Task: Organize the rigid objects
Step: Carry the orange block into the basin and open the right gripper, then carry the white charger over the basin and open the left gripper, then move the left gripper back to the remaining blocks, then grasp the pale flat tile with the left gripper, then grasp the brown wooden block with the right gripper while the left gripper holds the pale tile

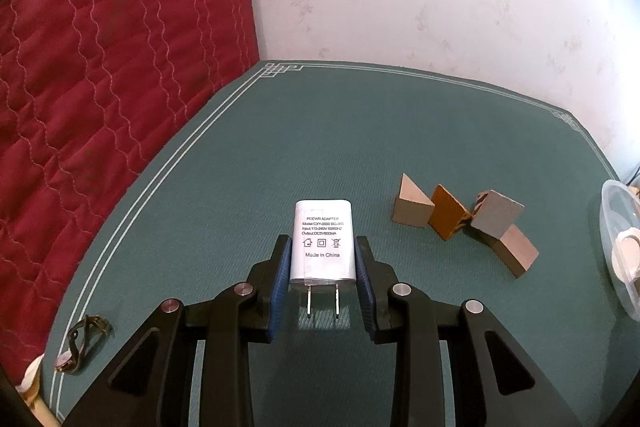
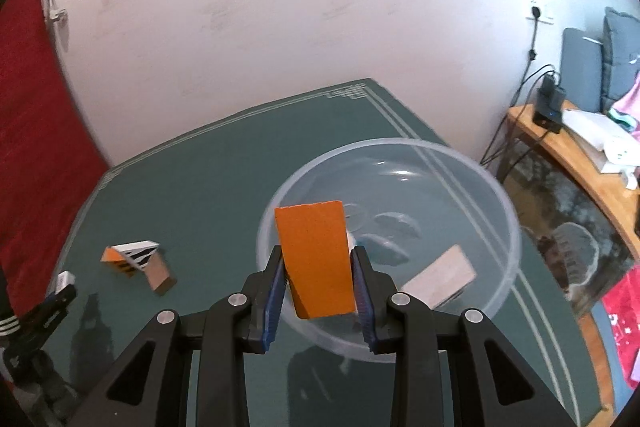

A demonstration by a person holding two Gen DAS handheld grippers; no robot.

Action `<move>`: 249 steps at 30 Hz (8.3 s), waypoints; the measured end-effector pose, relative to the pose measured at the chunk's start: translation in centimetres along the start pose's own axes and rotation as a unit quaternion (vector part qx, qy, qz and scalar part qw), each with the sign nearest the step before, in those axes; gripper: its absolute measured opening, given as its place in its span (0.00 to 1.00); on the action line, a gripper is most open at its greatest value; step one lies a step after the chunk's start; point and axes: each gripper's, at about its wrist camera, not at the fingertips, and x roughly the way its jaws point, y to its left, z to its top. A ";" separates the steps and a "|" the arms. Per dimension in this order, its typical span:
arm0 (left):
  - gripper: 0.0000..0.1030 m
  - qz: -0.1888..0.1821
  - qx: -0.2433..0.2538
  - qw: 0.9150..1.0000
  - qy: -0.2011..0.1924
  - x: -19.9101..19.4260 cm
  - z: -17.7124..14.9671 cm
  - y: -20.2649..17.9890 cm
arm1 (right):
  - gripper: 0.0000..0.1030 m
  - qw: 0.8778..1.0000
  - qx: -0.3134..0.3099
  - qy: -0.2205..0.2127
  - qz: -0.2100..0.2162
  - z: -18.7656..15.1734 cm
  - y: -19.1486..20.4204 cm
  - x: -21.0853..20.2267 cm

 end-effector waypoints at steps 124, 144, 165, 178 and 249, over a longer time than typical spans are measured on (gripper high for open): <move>0.64 -0.110 0.125 0.986 -0.006 -6.3 0.5 -18.8 | 0.67 0.992 0.105 -0.037 -0.053 -3.2 -10.5 -0.8; 0.64 -0.065 0.079 0.995 0.005 -4.4 0.4 -14.1 | 0.68 0.994 0.091 -0.053 -0.042 -3.2 -9.8 -1.6; 0.64 -0.028 0.055 0.998 0.034 -0.1 0.9 -9.6 | 0.81 0.994 0.083 -0.058 -0.043 -3.0 -9.6 -1.9; 0.64 -0.064 0.081 0.994 0.020 2.6 2.5 -10.9 | 0.81 0.994 0.073 -0.057 -0.052 -3.1 -9.0 -1.7; 0.31 -0.186 0.088 0.978 0.018 1.1 0.9 -5.7 | 0.81 0.985 -0.119 0.067 0.105 -4.7 7.1 0.1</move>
